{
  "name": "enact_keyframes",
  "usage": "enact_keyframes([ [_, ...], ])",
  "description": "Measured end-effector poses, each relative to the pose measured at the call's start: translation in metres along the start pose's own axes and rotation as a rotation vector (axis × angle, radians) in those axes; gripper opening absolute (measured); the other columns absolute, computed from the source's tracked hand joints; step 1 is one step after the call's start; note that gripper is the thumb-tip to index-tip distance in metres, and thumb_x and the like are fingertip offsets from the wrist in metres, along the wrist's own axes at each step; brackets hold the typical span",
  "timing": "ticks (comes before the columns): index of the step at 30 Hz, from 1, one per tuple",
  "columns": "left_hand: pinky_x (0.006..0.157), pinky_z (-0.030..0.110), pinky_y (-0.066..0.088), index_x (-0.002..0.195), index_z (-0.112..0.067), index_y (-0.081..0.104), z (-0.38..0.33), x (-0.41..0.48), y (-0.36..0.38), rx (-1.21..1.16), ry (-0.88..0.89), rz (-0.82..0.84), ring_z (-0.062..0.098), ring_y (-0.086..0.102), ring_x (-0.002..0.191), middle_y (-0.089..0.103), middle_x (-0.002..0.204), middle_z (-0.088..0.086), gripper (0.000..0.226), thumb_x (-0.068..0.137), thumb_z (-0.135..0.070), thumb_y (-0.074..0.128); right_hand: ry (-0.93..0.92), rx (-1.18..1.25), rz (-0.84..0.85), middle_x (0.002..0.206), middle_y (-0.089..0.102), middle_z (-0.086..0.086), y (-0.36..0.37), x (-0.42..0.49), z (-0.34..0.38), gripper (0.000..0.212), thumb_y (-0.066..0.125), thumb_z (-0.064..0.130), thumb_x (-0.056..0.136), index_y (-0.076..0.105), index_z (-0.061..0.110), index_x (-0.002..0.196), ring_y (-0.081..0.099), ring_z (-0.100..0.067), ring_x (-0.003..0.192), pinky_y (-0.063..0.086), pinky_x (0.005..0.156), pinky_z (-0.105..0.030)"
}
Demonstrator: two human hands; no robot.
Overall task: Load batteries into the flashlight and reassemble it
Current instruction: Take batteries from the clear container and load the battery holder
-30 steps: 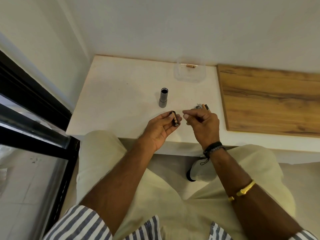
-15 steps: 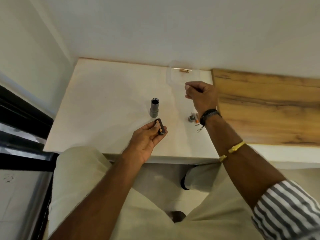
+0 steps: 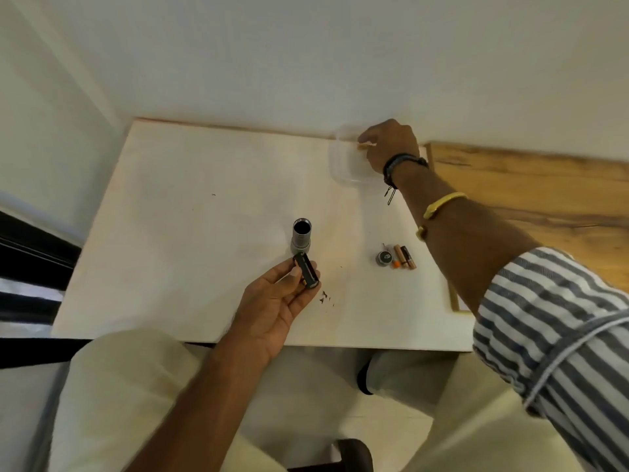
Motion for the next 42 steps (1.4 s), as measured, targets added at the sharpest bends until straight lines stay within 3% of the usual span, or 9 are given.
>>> enact_keyframes([
  [6,0.087,0.035,0.059,0.127,0.001,0.060,0.002,-0.002,0.004,0.011,-0.028,0.042,0.028,0.070,0.105,0.069,0.119,0.022,0.030,0.098,0.000,0.050,-0.050,-0.163,0.008,0.121,0.072,-0.004,0.009,0.004,0.006,0.034,0.058,0.005,0.091,0.078,0.028,0.106,0.067,-0.032,0.110,0.057,0.094,-0.039],
  [13,0.084,0.036,0.060,0.128,0.001,0.059,0.004,-0.001,0.003,0.023,-0.050,0.050,0.031,0.070,0.107,0.070,0.117,0.022,0.031,0.099,0.001,0.049,-0.031,-0.111,-0.043,0.108,0.075,-0.008,0.003,-0.009,0.010,0.034,0.057,0.000,0.085,0.080,0.023,0.095,0.069,-0.032,0.102,0.058,0.091,-0.037],
  [17,0.085,0.037,0.060,0.126,0.002,0.059,0.006,-0.003,0.004,0.022,-0.057,0.048,0.032,0.069,0.107,0.070,0.115,0.023,0.030,0.098,0.002,0.050,-0.033,0.012,-0.083,0.111,0.075,-0.004,-0.011,-0.027,0.014,0.035,0.061,0.005,0.083,0.078,0.026,0.105,0.068,-0.024,0.105,0.056,0.088,-0.030],
  [21,0.083,0.037,0.060,0.125,0.003,0.059,0.007,-0.008,0.006,0.015,-0.054,0.059,0.032,0.071,0.104,0.070,0.114,0.024,0.029,0.097,0.003,0.051,-0.059,0.116,-0.113,0.094,0.073,0.002,-0.033,-0.060,0.021,0.028,0.066,0.014,0.080,0.076,0.027,0.103,0.065,-0.015,0.084,0.055,0.076,-0.024],
  [27,0.086,0.038,0.060,0.124,0.002,0.059,0.009,-0.020,0.012,0.052,-0.028,0.092,0.031,0.071,0.103,0.070,0.114,0.024,0.029,0.096,0.004,0.054,-0.046,0.434,-0.094,0.086,0.072,0.000,-0.048,-0.154,0.020,0.022,0.059,0.013,0.084,0.075,0.022,0.098,0.073,-0.024,0.082,0.061,0.079,-0.046],
  [31,0.088,0.039,0.059,0.121,0.001,0.061,0.012,-0.027,0.015,0.107,-0.005,0.122,0.032,0.070,0.105,0.071,0.113,0.024,0.026,0.095,0.002,0.056,0.029,0.649,-0.053,0.081,0.072,0.001,-0.033,-0.224,0.005,0.023,0.059,0.012,0.092,0.077,0.025,0.096,0.071,-0.015,0.068,0.061,0.061,-0.033],
  [37,0.090,0.041,0.058,0.123,0.000,0.061,0.018,-0.037,0.016,0.179,0.025,0.135,0.034,0.070,0.106,0.070,0.114,0.023,0.028,0.095,0.002,0.057,0.118,0.792,0.007,0.088,0.077,-0.006,-0.009,-0.279,-0.016,0.015,0.072,0.000,0.086,0.077,0.010,0.094,0.073,-0.025,0.083,0.063,0.082,-0.048],
  [42,0.087,0.040,0.059,0.121,0.000,0.064,0.021,-0.044,0.015,0.262,0.052,0.138,0.033,0.070,0.105,0.071,0.113,0.022,0.029,0.093,0.004,0.060,0.121,0.856,0.081,0.094,0.078,-0.004,-0.003,-0.299,-0.022,0.021,0.069,0.000,0.090,0.079,0.013,0.104,0.074,-0.021,0.087,0.062,0.087,-0.047],
])
Point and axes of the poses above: each hand's wrist, its own x-axis towards the middle knuckle, its own y-axis out of the palm, z = x × y, the point moved 5 cm from there along x, towards the middle knuckle
